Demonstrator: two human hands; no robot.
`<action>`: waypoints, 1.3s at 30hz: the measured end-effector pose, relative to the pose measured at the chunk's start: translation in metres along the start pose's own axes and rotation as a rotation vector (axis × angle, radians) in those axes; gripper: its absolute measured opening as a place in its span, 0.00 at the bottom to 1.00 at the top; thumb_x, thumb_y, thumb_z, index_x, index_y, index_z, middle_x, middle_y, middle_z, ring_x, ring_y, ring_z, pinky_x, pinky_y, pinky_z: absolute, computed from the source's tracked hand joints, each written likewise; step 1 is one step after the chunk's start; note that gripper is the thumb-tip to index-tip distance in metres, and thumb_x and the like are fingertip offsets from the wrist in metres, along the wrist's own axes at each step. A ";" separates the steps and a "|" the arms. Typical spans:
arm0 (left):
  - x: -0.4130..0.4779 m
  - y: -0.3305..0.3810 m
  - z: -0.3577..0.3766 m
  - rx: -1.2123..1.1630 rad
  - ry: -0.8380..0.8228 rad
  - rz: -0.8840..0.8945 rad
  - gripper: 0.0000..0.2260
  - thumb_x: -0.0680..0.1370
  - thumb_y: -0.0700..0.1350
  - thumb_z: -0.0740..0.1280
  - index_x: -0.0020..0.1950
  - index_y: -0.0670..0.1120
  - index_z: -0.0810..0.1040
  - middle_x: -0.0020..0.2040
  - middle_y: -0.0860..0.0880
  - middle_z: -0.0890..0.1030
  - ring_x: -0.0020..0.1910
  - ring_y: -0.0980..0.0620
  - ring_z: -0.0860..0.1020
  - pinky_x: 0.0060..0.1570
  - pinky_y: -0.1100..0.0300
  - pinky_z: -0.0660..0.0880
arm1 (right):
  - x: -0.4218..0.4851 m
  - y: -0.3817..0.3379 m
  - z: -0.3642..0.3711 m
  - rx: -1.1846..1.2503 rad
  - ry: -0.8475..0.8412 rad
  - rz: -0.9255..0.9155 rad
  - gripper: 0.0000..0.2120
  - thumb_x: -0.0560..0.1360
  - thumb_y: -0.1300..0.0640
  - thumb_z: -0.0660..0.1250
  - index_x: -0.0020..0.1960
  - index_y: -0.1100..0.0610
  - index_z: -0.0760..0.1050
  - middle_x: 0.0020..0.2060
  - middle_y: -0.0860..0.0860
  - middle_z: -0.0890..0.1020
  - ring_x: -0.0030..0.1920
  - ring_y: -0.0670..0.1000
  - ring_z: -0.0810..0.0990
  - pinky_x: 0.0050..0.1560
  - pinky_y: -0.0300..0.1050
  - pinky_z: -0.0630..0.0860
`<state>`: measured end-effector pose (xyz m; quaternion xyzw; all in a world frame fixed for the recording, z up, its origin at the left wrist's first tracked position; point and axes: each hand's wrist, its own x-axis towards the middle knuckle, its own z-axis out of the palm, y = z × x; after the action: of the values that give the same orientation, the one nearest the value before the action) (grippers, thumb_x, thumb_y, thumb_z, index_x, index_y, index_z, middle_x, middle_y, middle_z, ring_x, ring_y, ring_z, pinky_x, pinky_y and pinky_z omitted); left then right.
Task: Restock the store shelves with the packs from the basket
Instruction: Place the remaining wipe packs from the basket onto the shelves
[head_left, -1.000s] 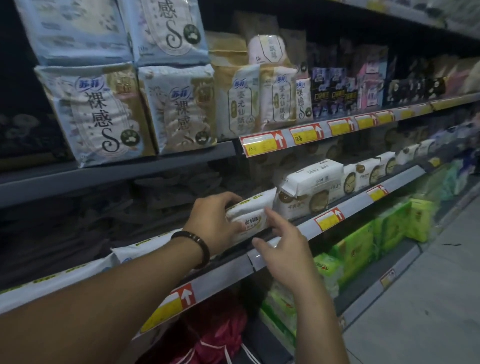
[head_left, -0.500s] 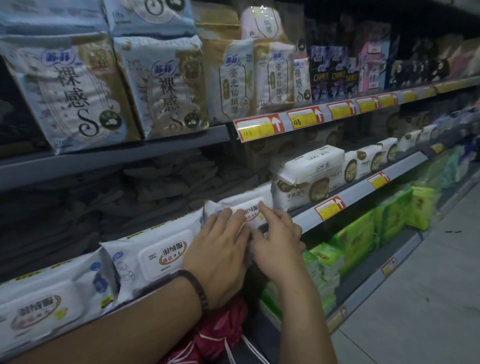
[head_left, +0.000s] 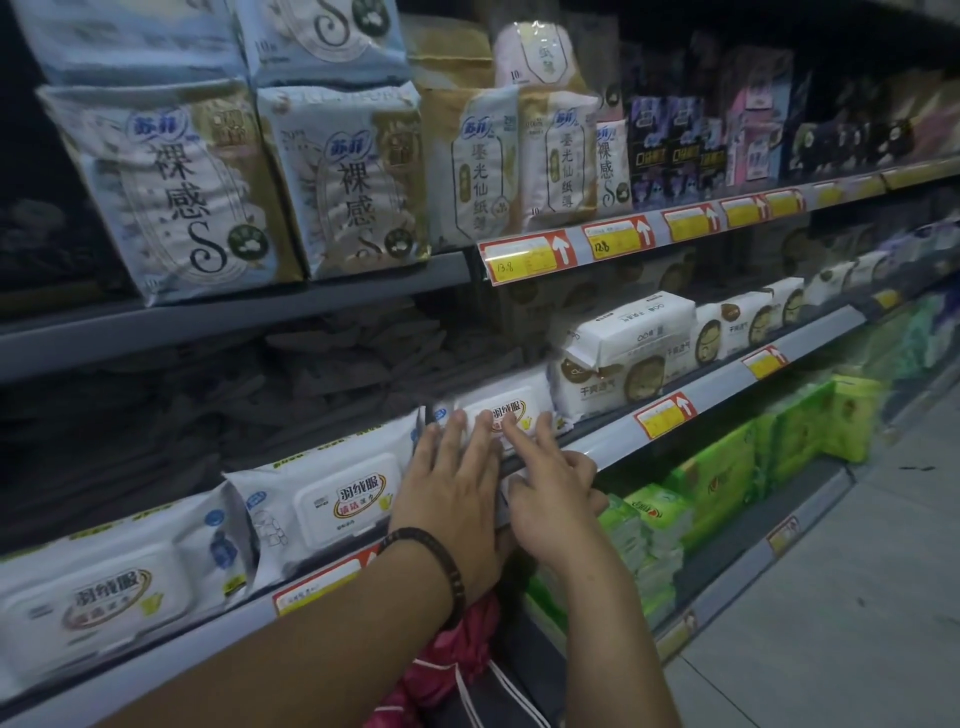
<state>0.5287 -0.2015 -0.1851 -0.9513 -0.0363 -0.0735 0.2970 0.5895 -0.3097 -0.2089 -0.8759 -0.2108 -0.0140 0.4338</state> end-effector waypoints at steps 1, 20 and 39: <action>-0.002 0.000 -0.002 -0.028 0.011 -0.003 0.37 0.83 0.63 0.44 0.84 0.42 0.39 0.84 0.39 0.35 0.82 0.37 0.35 0.80 0.36 0.39 | -0.001 0.000 -0.002 -0.007 0.005 0.000 0.34 0.83 0.59 0.59 0.81 0.30 0.56 0.85 0.39 0.44 0.75 0.53 0.55 0.61 0.51 0.52; -0.122 -0.071 0.028 -0.134 -0.026 -0.140 0.45 0.77 0.69 0.57 0.85 0.44 0.48 0.85 0.41 0.41 0.83 0.36 0.39 0.79 0.33 0.42 | -0.042 -0.103 0.010 -0.068 -0.291 -0.196 0.27 0.82 0.54 0.61 0.80 0.41 0.68 0.77 0.54 0.73 0.75 0.56 0.73 0.73 0.49 0.72; -0.240 -0.125 0.051 -0.247 0.026 -0.302 0.46 0.63 0.62 0.72 0.77 0.40 0.72 0.80 0.34 0.64 0.78 0.30 0.64 0.72 0.35 0.60 | -0.122 -0.152 0.087 -0.376 -0.150 -0.437 0.25 0.80 0.55 0.61 0.77 0.49 0.67 0.69 0.52 0.70 0.71 0.57 0.70 0.70 0.53 0.71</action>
<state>0.2837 -0.0757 -0.1956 -0.9633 -0.1654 -0.1333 0.1640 0.4062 -0.2058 -0.1736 -0.8733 -0.4196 -0.0812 0.2338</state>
